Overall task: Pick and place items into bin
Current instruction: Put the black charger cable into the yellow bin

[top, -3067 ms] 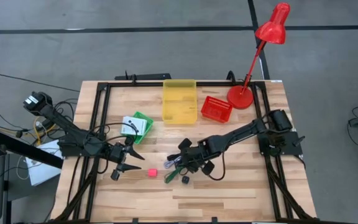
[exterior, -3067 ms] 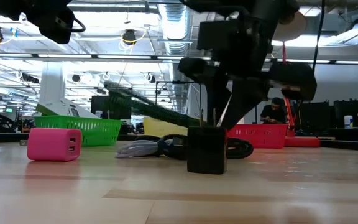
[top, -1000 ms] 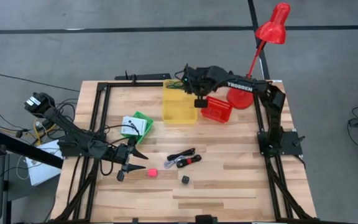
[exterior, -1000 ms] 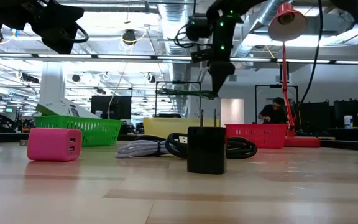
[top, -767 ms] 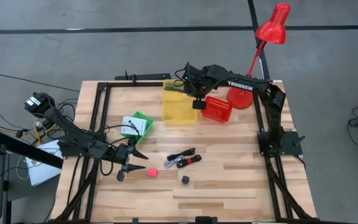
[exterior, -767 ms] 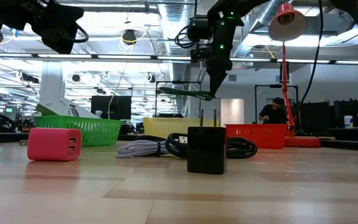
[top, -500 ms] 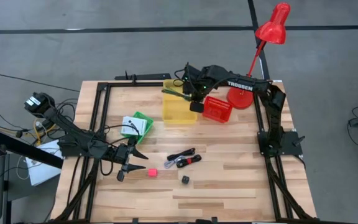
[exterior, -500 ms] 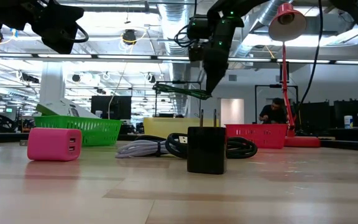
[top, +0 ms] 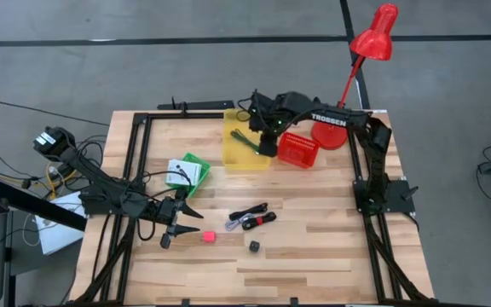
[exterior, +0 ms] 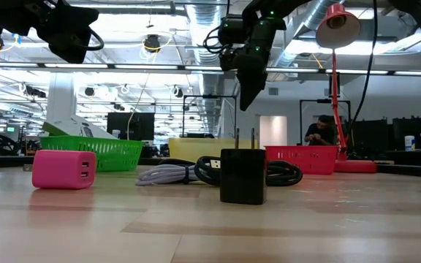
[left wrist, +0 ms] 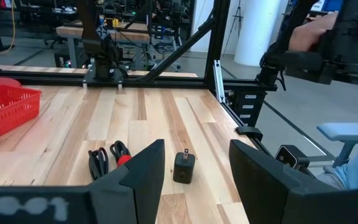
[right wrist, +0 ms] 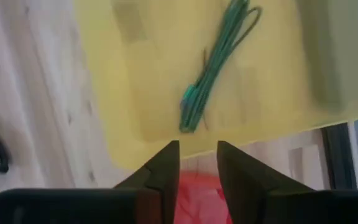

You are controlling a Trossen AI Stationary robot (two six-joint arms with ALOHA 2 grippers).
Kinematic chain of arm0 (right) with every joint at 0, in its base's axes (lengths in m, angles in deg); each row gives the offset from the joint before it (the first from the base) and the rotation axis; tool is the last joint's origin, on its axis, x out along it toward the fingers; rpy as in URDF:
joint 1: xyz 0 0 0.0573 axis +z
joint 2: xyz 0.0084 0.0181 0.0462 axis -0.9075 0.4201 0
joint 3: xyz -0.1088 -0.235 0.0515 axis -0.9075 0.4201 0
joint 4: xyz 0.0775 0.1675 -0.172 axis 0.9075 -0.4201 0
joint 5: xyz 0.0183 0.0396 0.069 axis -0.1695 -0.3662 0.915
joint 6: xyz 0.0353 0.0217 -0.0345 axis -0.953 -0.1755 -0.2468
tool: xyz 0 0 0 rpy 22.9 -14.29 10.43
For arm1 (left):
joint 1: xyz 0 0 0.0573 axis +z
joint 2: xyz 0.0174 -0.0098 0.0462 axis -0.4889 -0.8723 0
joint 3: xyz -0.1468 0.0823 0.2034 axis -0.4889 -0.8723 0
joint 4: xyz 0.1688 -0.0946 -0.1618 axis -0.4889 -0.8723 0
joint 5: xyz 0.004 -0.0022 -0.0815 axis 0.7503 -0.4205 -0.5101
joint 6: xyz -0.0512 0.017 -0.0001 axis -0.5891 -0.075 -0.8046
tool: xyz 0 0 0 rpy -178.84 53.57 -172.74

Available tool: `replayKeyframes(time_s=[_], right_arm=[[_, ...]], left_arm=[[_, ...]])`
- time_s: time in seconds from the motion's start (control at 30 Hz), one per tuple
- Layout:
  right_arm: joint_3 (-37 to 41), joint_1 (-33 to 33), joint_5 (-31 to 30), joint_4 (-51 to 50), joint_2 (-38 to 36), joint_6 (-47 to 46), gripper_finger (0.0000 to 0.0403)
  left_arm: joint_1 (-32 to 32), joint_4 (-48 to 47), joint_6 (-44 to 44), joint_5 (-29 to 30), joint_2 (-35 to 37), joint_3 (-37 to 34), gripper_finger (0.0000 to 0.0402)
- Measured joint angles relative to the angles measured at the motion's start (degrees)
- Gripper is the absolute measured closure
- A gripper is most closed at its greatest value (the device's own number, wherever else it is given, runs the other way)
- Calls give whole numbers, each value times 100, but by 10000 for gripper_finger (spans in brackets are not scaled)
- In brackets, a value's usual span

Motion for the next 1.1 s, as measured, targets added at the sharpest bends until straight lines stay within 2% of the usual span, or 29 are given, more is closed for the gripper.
replayKeyframes(time_s=[0.2, 0.37, 0.53, 0.7, 0.9, 1.1], right_arm=[[37, 504, 74, -583, -4, 61, 283], [495, 1262, 291, -669, -11, 394, 278], [1198, 1978, 313, -116, -7, 600, 281], [1670, 2480, 314, 537, -7, 301, 280], [2025, 2997, 313, 1085, -7, 30, 280], [2044, 3327, 309, 1321, -7, -255, 280]], left_arm=[[-2, 0, 0, 0, 0, -2, 230], [-2, 0, 0, 0, 0, -2, 230], [-1, 0, 0, 0, 0, -2, 230], [-1, -2, 0, -1, 0, -2, 230], [-2, -2, 0, -114, 0, -2, 230], [-2, -2, 0, -121, 0, -2, 230]])
